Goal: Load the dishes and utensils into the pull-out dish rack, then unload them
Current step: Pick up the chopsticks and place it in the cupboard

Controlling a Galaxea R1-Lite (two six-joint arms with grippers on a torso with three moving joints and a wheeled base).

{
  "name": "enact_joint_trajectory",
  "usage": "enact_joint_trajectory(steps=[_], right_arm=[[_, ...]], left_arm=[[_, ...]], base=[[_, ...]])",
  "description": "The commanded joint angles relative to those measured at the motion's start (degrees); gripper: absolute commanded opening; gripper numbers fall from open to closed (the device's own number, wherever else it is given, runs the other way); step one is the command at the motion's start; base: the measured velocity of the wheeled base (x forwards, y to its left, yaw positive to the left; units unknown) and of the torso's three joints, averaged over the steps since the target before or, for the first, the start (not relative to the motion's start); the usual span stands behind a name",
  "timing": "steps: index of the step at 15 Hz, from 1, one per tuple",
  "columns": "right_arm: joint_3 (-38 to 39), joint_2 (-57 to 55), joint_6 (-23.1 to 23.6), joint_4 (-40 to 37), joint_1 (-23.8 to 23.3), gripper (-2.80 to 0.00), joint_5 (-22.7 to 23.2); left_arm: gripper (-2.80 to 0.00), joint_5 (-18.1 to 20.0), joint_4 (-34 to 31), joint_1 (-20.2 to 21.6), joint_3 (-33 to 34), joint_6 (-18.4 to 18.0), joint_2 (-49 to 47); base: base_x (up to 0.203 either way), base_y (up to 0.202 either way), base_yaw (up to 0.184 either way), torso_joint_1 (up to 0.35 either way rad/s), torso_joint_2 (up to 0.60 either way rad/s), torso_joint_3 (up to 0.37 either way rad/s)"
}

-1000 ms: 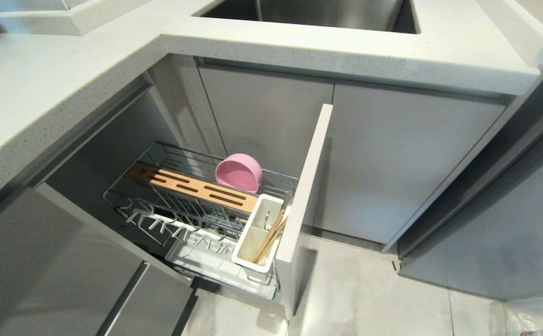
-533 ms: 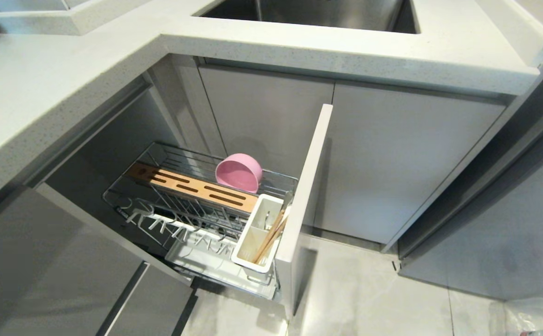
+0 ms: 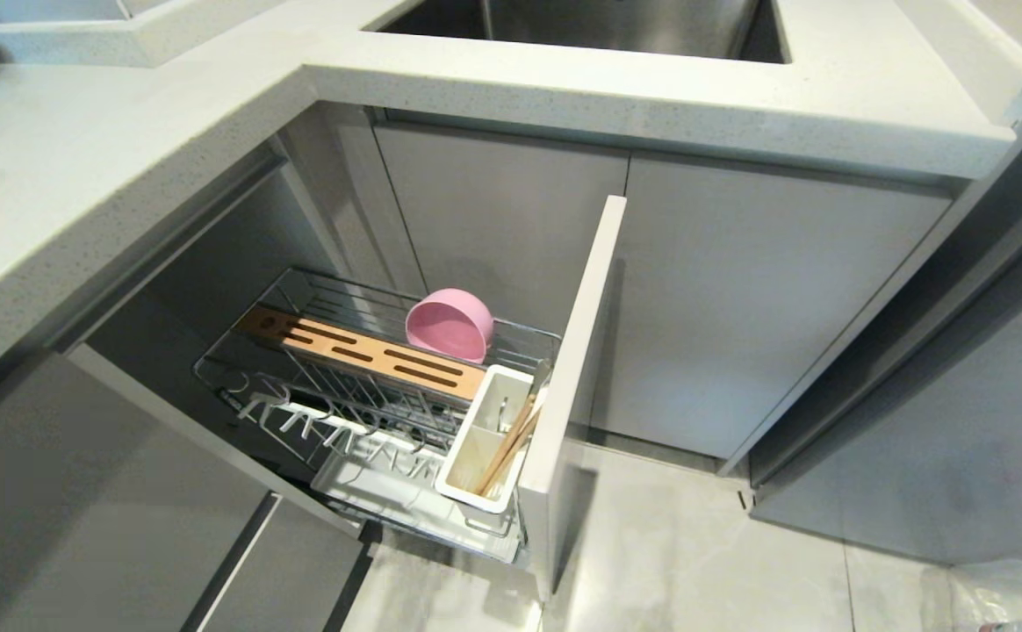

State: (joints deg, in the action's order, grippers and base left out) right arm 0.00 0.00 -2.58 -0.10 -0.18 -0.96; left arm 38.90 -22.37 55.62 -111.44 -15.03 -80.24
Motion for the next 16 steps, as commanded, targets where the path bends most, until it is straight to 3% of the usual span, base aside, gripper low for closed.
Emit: enact_joint_trajectory(steps=[1, 3, 5, 8, 11, 13, 15, 16], right_arm=[[0.1, 0.0, 0.0, 0.0, 0.0, -2.80, 0.0], [0.1, 0.0, 0.0, 0.0, 0.0, -2.80, 0.0], [0.1, 0.0, 0.0, 0.0, 0.0, -2.80, 0.0], [0.1, 0.0, 0.0, 0.0, 0.0, -2.80, 0.0], [0.1, 0.0, 0.0, 0.0, 0.0, -2.80, 0.0], [0.1, 0.0, 0.0, 0.0, 0.0, -2.80, 0.0], [0.1, 0.0, 0.0, 0.0, 0.0, -2.80, 0.0], [0.1, 0.0, 0.0, 0.0, 0.0, -2.80, 0.0]], left_arm=[[-2.80, -1.9, 2.6, -2.3, -0.1, 1.8, 3.7], [-2.80, -4.3, 8.8, -8.1, 0.0, 10.7, 5.9], [-2.80, -9.3, 14.3, -14.7, 0.7, 18.0, 8.6], [-2.80, -16.8, 17.9, -28.1, 3.2, 26.2, 12.0], [-2.80, -20.4, 18.5, -43.9, 11.6, 31.2, 16.7], [-2.80, -21.3, 13.1, -51.8, 18.5, 32.6, 20.3], [-2.80, -20.5, -1.6, -56.8, 20.4, 33.2, 22.1], [-2.80, -17.9, -8.3, -57.8, 21.0, 33.2, 22.4]], base=[[0.000, 0.000, 0.000, 0.000, 0.00, 0.000], [0.000, 0.000, 0.000, 0.000, 0.00, 0.000], [0.000, 0.000, 0.000, 0.000, 0.00, 0.000], [0.000, 0.000, 0.000, 0.000, 0.00, 0.000], [0.000, 0.000, 0.000, 0.000, 0.00, 0.000], [0.000, 0.000, 0.000, 0.000, 0.00, 0.000], [0.000, 0.000, 0.000, 0.000, 0.00, 0.000], [0.000, 0.000, 0.000, 0.000, 0.00, 0.000]])
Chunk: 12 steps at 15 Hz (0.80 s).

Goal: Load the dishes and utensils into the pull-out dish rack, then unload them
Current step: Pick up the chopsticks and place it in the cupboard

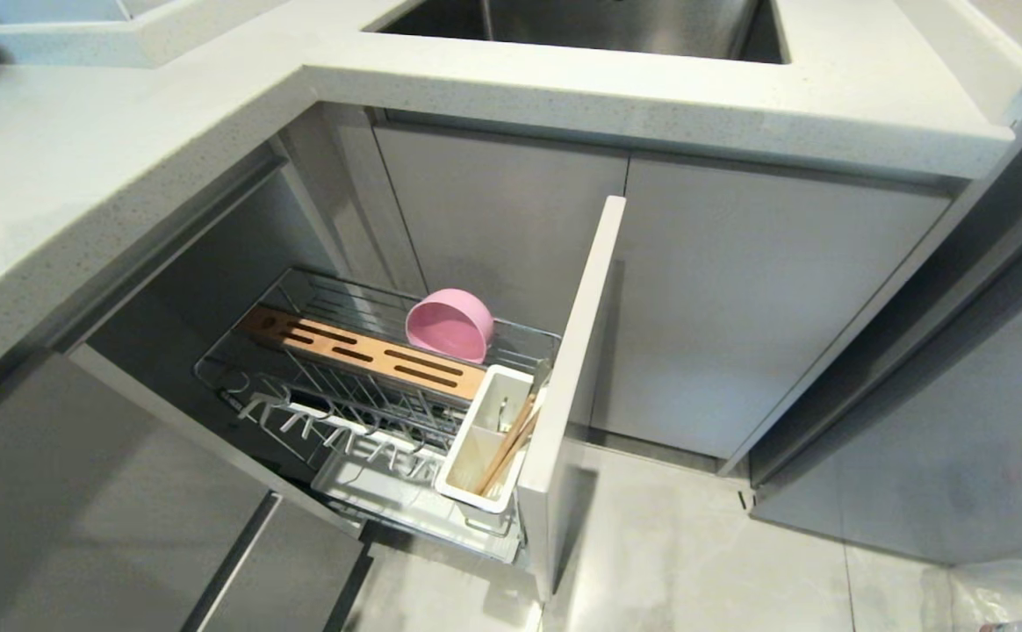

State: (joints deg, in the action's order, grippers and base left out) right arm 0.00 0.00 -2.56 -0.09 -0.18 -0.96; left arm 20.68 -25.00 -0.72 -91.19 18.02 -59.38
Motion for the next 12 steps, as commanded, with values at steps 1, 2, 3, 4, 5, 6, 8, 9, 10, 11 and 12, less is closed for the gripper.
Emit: enact_joint_trajectory(steps=[1, 2, 3, 4, 5, 6, 8, 9, 10, 11, 12], right_arm=[[0.1, 0.0, -0.1, 0.0, 0.0, -2.80, 0.0], [0.1, 0.0, 0.0, 0.0, 0.0, -2.80, 0.0], [0.1, 0.0, -0.1, 0.0, 0.0, -2.80, 0.0], [0.1, 0.0, -0.1, 0.0, 0.0, -2.80, 0.0], [0.1, 0.0, 0.0, 0.0, 0.0, -2.80, 0.0], [0.1, 0.0, 0.0, 0.0, 0.0, -2.80, 0.0], [0.1, 0.0, 0.0, 0.0, 0.0, -2.80, 0.0], [0.1, 0.0, 0.0, 0.0, 0.0, -2.80, 0.0], [0.1, 0.0, -0.1, 0.0, 0.0, -2.80, 0.0], [0.1, 0.0, 0.0, 0.0, 0.0, -2.80, 0.0], [0.1, 0.0, -0.1, 0.0, 0.0, -2.80, 0.0]], left_arm=[[-2.80, 3.7, -12.6, -2.0, 1.1, 0.1, 1.4], [-2.80, 5.8, -18.4, -2.1, 1.2, -0.3, 0.5], [-2.80, 6.5, -23.5, -2.2, 1.4, -1.8, -0.9], [-2.80, 7.0, -28.7, -2.1, 1.4, -5.4, -2.6], [-2.80, 7.2, -34.0, -2.1, 1.3, -10.0, -4.8], [-2.80, 7.4, -38.1, -2.0, 0.8, -13.8, -6.8], [-2.80, 7.4, -44.1, -2.0, -1.3, -16.4, -11.0], [-2.80, 7.3, -45.9, -2.0, -2.3, -16.7, -13.0], [-2.80, 7.4, -48.3, -2.2, -4.0, -16.9, -14.9], [-2.80, 7.4, -51.7, -2.9, -6.4, -16.9, -16.8], [-2.80, 7.0, -54.1, -4.6, -8.8, -17.0, -18.5]], base=[[0.000, 0.000, 0.000, 0.000, 0.00, 0.000], [0.000, 0.000, 0.000, 0.000, 0.00, 0.000], [0.000, 0.000, 0.000, 0.000, 0.00, 0.000], [0.000, 0.000, 0.000, 0.000, 0.00, 0.000], [0.000, 0.000, 0.000, 0.000, 0.00, 0.000], [0.000, 0.000, 0.000, 0.000, 0.00, 0.000], [0.000, 0.000, 0.000, 0.000, 0.00, 0.000], [0.000, 0.000, 0.000, 0.000, 0.00, 0.000], [0.000, 0.000, 0.000, 0.000, 0.00, 0.000], [0.000, 0.000, 0.000, 0.000, 0.00, 0.000], [0.000, 0.000, 0.000, 0.000, 0.00, 0.000]])
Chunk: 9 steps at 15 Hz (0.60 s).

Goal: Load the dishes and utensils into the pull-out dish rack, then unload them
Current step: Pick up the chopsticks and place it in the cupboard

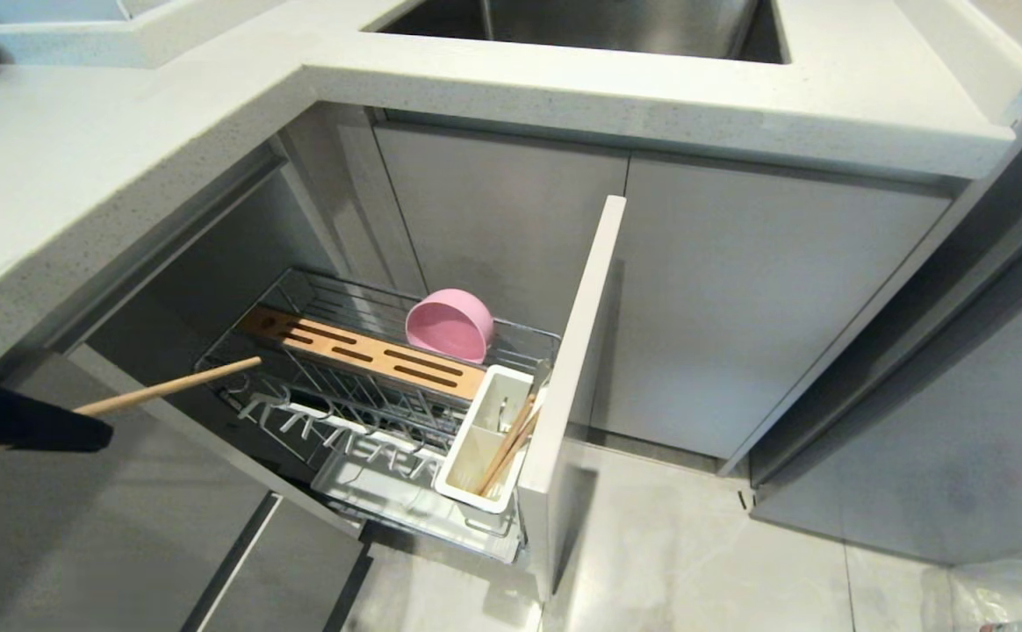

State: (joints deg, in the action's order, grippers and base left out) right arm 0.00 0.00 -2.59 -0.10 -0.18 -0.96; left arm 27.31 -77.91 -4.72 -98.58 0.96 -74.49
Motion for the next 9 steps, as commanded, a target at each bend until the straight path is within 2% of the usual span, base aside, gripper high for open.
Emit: enact_joint_trajectory(steps=[1, 3, 4, 6, 9], right_arm=[[0.1, 0.0, 0.0, 0.0, 0.0, -2.80, 0.0], [0.1, 0.0, 0.0, 0.0, 0.0, -2.80, 0.0], [0.1, 0.0, 0.0, 0.0, 0.0, -2.80, 0.0], [0.1, 0.0, 0.0, 0.0, 0.0, -2.80, 0.0], [0.1, 0.0, 0.0, 0.0, 0.0, -2.80, 0.0]], left_arm=[[-2.80, -0.9, -2.7, -2.5, -4.0, 0.0, -5.1], [-2.80, -8.2, -6.5, -6.8, -9.2, 0.1, -9.1], [-2.80, -10.4, -8.3, -8.7, -10.0, 0.2, -10.8], [-2.80, -12.7, -9.6, -12.7, -10.2, 0.4, -14.0], [-2.80, -14.6, -9.3, -16.6, -10.9, 0.5, -18.9]], base=[[0.000, 0.000, 0.000, 0.000, 0.00, 0.000], [0.000, 0.000, 0.000, 0.000, 0.00, 0.000], [0.000, 0.000, 0.000, 0.000, 0.00, 0.000], [0.000, 0.000, 0.000, 0.000, 0.00, 0.000], [0.000, 0.000, 0.000, 0.000, 0.00, 0.000]])
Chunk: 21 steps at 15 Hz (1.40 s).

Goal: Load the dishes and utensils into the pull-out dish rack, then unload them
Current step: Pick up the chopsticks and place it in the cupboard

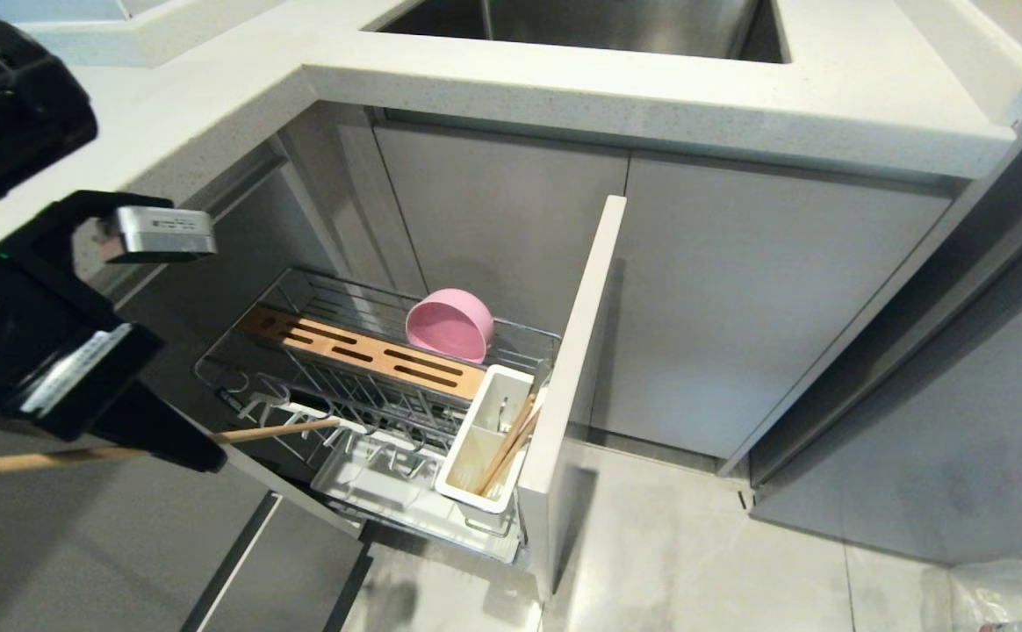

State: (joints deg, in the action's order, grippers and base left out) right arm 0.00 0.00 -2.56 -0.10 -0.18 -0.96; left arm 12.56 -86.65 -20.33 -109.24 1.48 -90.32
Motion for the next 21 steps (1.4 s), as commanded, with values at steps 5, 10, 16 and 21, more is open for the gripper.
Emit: enact_joint_trajectory(steps=[5, 10, 16, 21], right_arm=[[0.1, 0.0, -0.1, 0.0, 0.0, -2.80, 0.0], [0.1, 0.0, 0.0, 0.0, 0.0, -2.80, 0.0], [0.1, 0.0, -0.1, 0.0, 0.0, -2.80, 0.0], [0.1, 0.0, -0.1, 0.0, 0.0, -2.80, 0.0]], left_arm=[[-2.80, -8.7, 4.4, -9.0, -2.2, 9.7, -14.0], [-2.80, -12.2, 10.6, -12.3, -2.3, 16.4, -19.5], [-2.80, -12.0, 11.0, -14.2, -2.3, 17.4, -21.5], [-2.80, -12.0, 11.5, -15.4, -2.4, 18.5, -26.2]], base=[[0.000, 0.000, 0.000, 0.000, 0.00, 0.000], [0.000, 0.000, 0.000, 0.000, 0.00, 0.000], [0.000, 0.000, 0.000, 0.000, 0.00, 0.000], [0.000, 0.000, 0.000, 0.000, 0.00, 0.000]])
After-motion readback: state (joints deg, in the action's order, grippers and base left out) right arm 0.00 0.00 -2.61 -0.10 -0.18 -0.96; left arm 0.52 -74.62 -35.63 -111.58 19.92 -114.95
